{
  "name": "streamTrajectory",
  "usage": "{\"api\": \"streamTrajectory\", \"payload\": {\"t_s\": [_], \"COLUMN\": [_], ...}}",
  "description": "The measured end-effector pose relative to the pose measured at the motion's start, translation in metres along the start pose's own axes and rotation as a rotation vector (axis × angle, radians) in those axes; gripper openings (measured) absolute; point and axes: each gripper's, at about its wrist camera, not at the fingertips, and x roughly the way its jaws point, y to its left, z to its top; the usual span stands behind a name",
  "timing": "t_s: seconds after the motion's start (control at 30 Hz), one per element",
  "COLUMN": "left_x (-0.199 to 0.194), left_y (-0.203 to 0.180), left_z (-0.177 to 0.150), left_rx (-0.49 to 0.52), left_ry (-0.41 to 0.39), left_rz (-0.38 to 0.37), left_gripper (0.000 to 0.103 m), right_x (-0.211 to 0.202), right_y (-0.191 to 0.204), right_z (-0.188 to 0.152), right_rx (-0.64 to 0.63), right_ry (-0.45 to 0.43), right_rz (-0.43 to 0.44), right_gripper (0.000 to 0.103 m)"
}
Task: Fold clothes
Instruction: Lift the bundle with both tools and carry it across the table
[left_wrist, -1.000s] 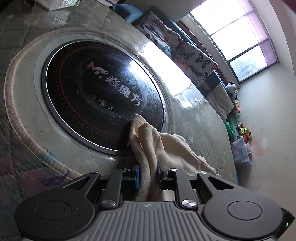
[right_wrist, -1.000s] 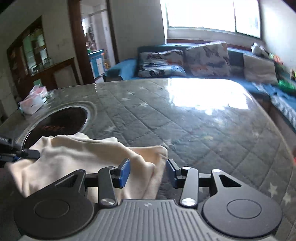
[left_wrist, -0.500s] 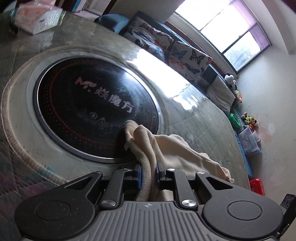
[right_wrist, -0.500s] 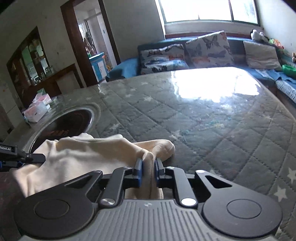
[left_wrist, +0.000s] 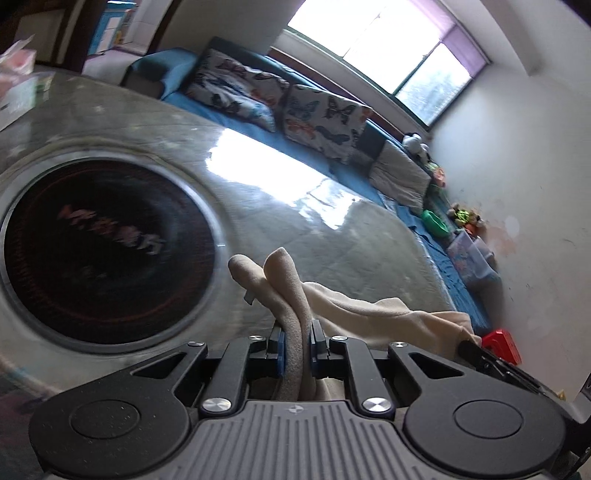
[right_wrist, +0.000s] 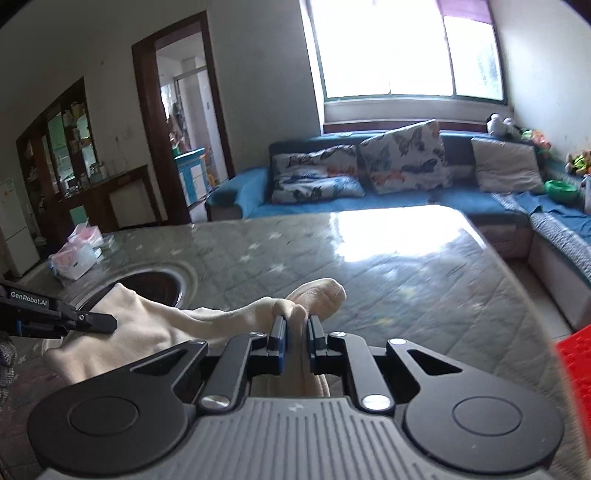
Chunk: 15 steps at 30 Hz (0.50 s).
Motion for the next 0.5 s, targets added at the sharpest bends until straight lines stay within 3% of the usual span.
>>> {"api": "streamTrajectory", "payload": {"t_s": [0.5], "left_x": [0.062], "left_y": [-0.078], "left_z": [0.004], "left_rx": [0.115], "left_ry": [0.057], "left_rz": [-0.031], "left_gripper": [0.013], "right_x": [-0.028], "right_y": [-0.064], "right_z": [0.017], "right_rx": [0.016], "right_ry": [-0.055], "right_rz": [-0.147], "right_gripper": [0.01]}}
